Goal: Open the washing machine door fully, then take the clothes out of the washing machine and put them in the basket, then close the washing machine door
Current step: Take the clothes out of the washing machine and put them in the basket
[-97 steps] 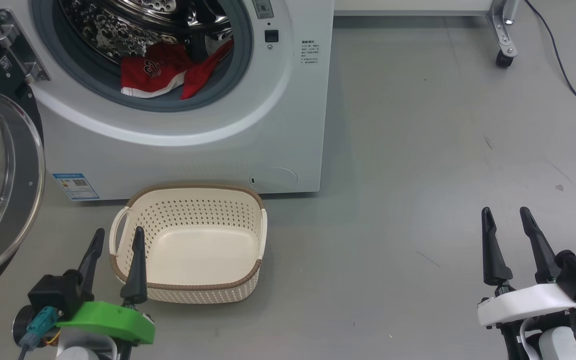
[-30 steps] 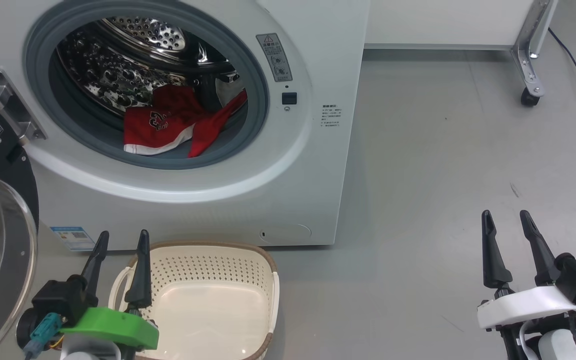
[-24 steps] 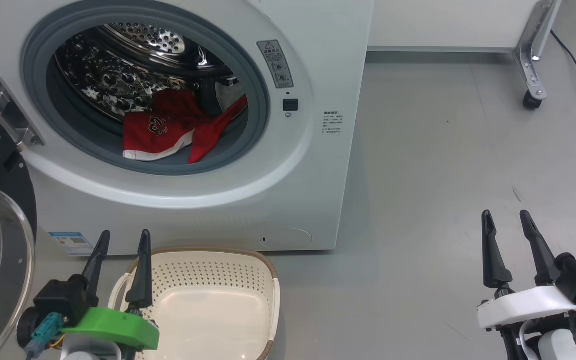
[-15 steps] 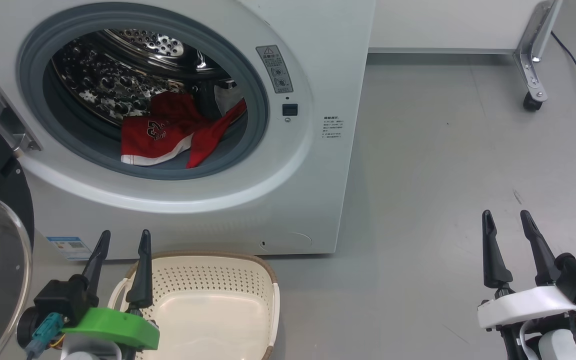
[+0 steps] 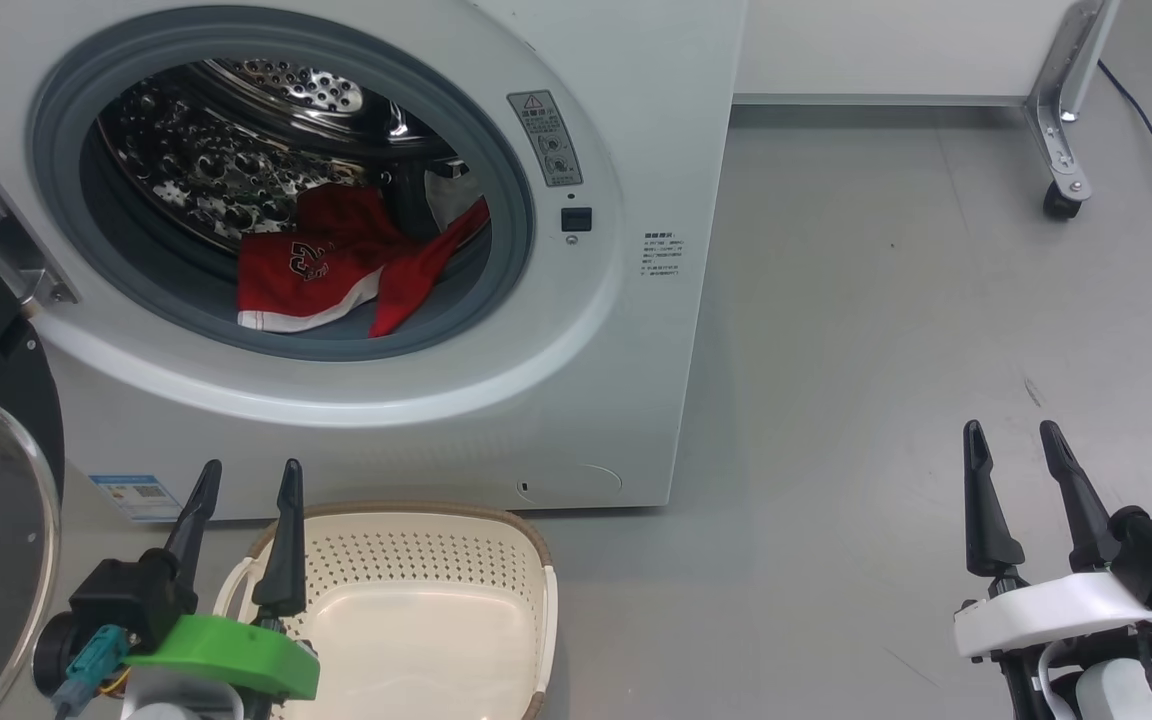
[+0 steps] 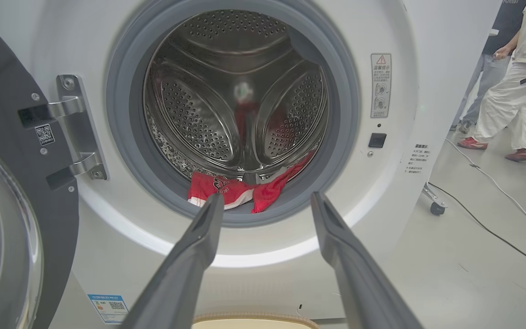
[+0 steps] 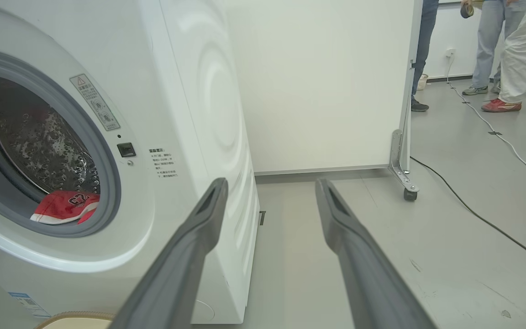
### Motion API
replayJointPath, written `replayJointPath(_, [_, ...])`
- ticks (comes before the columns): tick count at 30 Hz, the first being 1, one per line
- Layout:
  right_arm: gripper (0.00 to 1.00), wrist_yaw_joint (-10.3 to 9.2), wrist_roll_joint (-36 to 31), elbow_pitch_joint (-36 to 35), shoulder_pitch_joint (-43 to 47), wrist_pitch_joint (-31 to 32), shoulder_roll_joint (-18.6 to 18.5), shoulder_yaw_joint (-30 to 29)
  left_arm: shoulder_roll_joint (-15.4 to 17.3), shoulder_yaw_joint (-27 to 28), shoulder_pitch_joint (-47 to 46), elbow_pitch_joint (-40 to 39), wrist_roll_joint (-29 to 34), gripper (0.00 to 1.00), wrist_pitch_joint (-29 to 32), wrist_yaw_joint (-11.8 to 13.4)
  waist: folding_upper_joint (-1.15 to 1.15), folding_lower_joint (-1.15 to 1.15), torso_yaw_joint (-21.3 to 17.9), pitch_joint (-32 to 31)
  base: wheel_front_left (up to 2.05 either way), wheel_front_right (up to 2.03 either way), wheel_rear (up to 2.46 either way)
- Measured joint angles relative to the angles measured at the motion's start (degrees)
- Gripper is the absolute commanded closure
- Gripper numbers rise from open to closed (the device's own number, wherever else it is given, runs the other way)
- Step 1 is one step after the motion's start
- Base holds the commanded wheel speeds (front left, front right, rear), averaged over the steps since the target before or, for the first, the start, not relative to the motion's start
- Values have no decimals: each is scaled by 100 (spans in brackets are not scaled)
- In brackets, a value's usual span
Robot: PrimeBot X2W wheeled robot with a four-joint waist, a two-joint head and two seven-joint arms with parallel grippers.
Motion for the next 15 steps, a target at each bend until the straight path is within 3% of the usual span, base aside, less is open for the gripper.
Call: replayJointPath(15, [0,1,-24,16,0,0,1,7,0,0,0,0,48,0,0,0,0,0,0,-9,0,0,0])
